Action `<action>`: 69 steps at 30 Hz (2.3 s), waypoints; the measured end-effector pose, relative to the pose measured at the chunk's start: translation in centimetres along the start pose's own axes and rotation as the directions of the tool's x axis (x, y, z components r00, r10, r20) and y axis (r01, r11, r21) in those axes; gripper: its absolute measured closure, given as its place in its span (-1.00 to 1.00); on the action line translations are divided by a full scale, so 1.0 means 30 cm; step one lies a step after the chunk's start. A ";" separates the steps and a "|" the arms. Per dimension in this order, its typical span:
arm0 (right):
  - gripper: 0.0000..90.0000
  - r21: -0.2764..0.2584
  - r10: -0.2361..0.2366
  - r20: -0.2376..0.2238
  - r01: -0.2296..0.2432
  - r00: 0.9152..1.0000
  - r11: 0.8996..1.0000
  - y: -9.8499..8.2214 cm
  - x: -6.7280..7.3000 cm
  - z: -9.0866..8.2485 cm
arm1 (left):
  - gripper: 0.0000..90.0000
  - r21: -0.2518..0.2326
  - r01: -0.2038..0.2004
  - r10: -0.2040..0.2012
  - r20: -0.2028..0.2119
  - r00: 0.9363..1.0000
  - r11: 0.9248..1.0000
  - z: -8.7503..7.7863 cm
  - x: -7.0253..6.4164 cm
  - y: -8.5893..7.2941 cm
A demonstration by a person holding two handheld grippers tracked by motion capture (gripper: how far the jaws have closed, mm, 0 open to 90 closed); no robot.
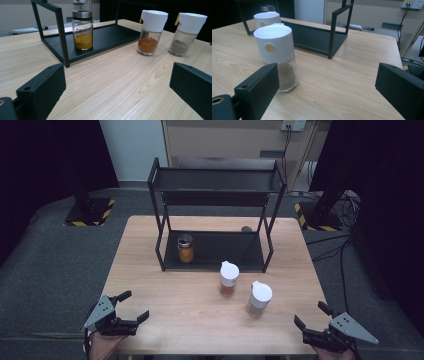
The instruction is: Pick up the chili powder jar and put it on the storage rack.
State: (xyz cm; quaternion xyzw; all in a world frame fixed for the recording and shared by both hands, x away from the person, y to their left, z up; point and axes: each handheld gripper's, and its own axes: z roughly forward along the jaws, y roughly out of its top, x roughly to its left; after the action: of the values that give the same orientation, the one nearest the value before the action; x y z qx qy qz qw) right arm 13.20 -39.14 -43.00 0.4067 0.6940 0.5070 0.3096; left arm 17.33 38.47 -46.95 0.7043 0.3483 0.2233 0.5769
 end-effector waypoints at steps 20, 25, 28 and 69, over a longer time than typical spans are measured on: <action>-0.87 -0.008 0.030 -0.011 -0.030 0.999 1.000 0.040 0.014 0.002 | -1.00 0.008 -0.004 0.004 0.008 1.000 1.000 0.003 -0.001 0.003; -0.87 -0.007 0.025 -0.041 -0.026 0.999 1.000 0.074 0.028 0.017 | -1.00 0.009 -0.002 0.002 0.011 1.000 1.000 0.003 0.001 0.003; -0.87 0.000 0.018 -0.052 -0.018 0.998 1.000 0.100 0.041 0.028 | -1.00 0.009 -0.002 0.002 0.013 1.000 1.000 0.004 0.001 0.003; -0.88 0.098 0.003 -0.196 0.016 0.981 0.995 0.367 0.151 0.331 | -1.00 0.008 0.005 -0.005 0.029 1.000 1.000 0.005 0.008 0.002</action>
State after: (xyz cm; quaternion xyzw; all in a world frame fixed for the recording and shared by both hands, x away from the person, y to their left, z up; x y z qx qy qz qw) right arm 22.16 -28.96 -35.48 0.3672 0.7468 0.5086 0.2207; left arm 17.62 38.54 -46.95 0.7089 0.3425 0.2102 0.5796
